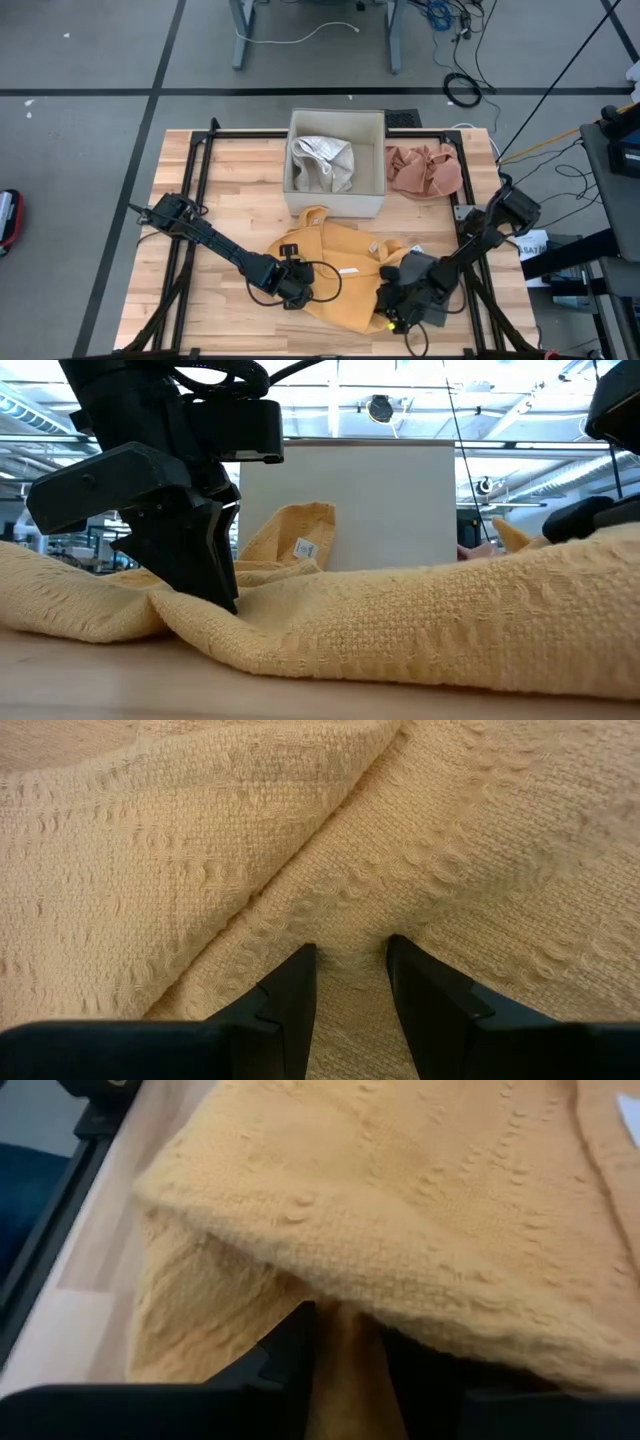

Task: Fold towel
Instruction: Fold the yellow towel

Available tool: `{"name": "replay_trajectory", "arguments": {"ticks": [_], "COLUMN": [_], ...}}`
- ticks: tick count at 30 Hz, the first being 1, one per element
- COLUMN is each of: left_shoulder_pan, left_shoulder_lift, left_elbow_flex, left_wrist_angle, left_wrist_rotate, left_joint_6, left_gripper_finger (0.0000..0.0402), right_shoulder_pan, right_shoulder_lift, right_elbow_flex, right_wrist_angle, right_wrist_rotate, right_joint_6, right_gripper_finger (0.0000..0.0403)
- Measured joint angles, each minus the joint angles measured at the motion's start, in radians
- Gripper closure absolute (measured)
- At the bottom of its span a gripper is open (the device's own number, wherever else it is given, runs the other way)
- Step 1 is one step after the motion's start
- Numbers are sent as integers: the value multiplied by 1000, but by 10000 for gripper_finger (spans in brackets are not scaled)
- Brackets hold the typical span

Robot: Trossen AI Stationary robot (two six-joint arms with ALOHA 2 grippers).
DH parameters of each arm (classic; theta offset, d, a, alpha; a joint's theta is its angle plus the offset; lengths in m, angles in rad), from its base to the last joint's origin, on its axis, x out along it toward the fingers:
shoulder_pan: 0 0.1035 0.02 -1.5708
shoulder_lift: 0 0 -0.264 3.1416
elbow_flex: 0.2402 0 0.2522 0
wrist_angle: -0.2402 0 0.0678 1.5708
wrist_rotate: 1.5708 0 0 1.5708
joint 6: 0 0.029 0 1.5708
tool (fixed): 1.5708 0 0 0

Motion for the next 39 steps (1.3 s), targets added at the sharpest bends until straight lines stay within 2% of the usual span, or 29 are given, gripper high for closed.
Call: {"name": "replay_trajectory", "arguments": {"ticks": [5,11,17,22,29,33,39], "left_shoulder_pan": [0,0,-1,-1,-1,0,1], "left_shoulder_lift": [0,0,0,0,1,0,0], "left_elbow_flex": [0,1,1,2,3,0,0], "left_wrist_angle": [1,0,-4,8,17,-12,-12], "left_wrist_rotate": [1,2,6,7,12,9,8], "left_joint_6": [0,0,-1,-4,-10,-10,-10], "left_gripper_finger": [264,264,264,264,264,264,264], "right_shoulder_pan": [-5,18,62,129,233,273,311], "right_shoulder_lift": [21,-6,-75,-151,-209,-211,-211], "right_elbow_flex": [2,28,77,103,103,104,104], "right_wrist_angle": [35,-14,-156,-235,-242,-231,-209], "right_wrist_rotate": [-13,-33,-21,39,134,101,120], "right_joint_6": [-23,-119,-134,-142,-184,-182,-178], "right_gripper_finger": [313,394,400,401,401,401,401]}}
